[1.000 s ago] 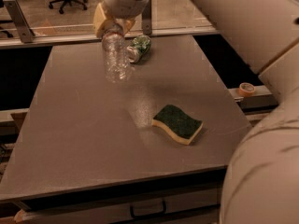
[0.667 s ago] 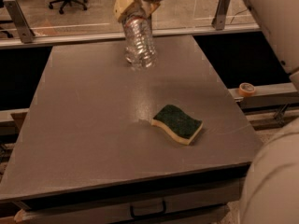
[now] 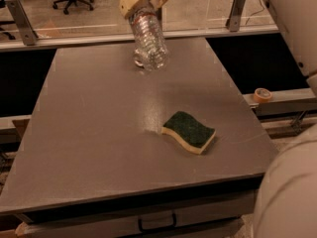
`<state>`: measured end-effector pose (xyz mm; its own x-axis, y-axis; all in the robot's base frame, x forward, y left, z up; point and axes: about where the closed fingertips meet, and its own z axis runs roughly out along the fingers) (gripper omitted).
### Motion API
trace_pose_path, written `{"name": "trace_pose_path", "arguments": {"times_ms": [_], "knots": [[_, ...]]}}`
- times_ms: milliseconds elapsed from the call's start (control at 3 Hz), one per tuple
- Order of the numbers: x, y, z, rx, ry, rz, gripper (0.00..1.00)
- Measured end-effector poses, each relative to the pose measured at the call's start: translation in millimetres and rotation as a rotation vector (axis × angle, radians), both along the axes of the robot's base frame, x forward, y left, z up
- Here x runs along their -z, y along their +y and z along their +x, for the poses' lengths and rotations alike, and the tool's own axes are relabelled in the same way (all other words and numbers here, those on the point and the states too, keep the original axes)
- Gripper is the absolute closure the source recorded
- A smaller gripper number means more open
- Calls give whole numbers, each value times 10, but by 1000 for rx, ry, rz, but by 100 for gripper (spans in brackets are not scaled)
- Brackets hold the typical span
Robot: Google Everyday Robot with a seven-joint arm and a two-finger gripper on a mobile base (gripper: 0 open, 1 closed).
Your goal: Place water bottle upright
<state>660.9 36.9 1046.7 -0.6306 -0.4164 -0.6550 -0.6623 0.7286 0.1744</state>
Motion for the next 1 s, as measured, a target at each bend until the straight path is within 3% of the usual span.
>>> {"name": "trace_pose_path", "arguments": {"times_ms": [333,667,1000], "knots": [[-61,-35,123,-64,-35,60,100],[60,-51,378,-213,-71,166,100],[-44,-115,554,-409,-236,270,100]]}}
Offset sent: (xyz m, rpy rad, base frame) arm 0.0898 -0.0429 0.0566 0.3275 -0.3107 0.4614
